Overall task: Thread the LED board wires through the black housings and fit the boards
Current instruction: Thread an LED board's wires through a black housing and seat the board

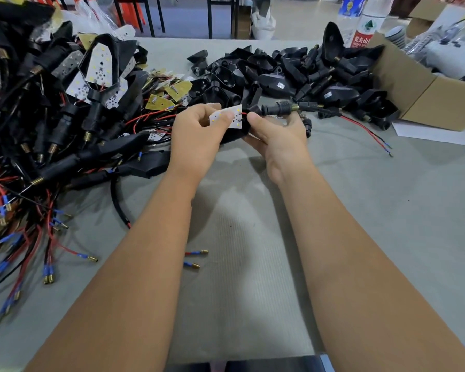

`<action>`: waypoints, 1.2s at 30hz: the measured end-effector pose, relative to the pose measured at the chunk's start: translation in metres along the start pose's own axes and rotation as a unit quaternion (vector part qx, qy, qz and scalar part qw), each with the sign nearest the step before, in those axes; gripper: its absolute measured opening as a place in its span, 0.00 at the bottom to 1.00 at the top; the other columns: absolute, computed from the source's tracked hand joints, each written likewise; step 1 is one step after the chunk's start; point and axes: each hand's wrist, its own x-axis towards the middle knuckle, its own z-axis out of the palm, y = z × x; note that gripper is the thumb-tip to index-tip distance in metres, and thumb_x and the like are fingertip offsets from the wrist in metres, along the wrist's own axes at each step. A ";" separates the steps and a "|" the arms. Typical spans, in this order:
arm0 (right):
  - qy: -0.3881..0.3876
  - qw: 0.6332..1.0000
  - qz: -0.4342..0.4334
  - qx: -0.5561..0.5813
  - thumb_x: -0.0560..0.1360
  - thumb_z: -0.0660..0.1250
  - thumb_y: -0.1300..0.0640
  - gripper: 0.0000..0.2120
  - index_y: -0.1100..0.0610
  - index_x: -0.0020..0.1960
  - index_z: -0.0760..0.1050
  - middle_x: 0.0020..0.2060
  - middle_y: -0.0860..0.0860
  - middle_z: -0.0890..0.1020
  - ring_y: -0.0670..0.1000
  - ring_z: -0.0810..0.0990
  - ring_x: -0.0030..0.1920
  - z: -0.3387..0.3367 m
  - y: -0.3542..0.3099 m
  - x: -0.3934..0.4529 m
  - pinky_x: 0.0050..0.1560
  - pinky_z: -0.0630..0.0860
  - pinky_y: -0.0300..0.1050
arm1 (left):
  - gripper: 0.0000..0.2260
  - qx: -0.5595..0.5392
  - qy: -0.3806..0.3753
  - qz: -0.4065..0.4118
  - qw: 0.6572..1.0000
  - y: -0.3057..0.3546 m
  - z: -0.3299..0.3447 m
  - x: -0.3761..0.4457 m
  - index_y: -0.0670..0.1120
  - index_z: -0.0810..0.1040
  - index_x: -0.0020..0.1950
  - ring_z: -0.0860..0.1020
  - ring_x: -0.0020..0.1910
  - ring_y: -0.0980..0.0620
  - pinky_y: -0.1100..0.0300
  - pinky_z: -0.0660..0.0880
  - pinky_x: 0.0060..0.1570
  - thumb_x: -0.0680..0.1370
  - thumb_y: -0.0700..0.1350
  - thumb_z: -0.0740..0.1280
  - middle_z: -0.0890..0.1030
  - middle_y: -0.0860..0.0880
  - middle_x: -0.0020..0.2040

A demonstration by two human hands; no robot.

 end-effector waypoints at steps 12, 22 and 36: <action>-0.025 0.997 0.002 0.068 0.76 0.68 0.65 0.21 0.61 0.67 0.66 0.46 0.59 0.83 0.59 0.83 0.48 0.004 -0.002 0.000 0.54 0.81 0.53 | 0.12 -0.150 0.048 -0.061 0.986 0.003 0.006 -0.001 0.48 0.66 0.44 0.84 0.38 0.45 0.57 0.79 0.33 0.77 0.39 0.69 0.80 0.40 0.48; 0.120 0.990 0.006 0.069 0.81 0.63 0.58 0.07 0.60 0.48 0.77 0.34 0.50 0.74 0.46 0.73 0.32 -0.005 -0.010 0.003 0.34 0.74 0.37 | 0.15 -0.193 0.096 -0.043 0.976 0.001 -0.007 0.003 0.49 0.67 0.49 0.81 0.32 0.44 0.55 0.79 0.30 0.75 0.34 0.70 0.81 0.42 0.44; 0.114 0.991 -0.069 -0.007 0.80 0.63 0.65 0.02 0.64 0.48 0.73 0.35 0.57 0.80 0.49 0.81 0.32 -0.007 -0.009 0.002 0.37 0.79 0.39 | 0.04 -0.214 0.137 -0.077 0.964 0.002 -0.008 0.009 0.47 0.75 0.47 0.77 0.27 0.57 0.64 0.74 0.28 0.78 0.40 0.69 0.81 0.49 0.39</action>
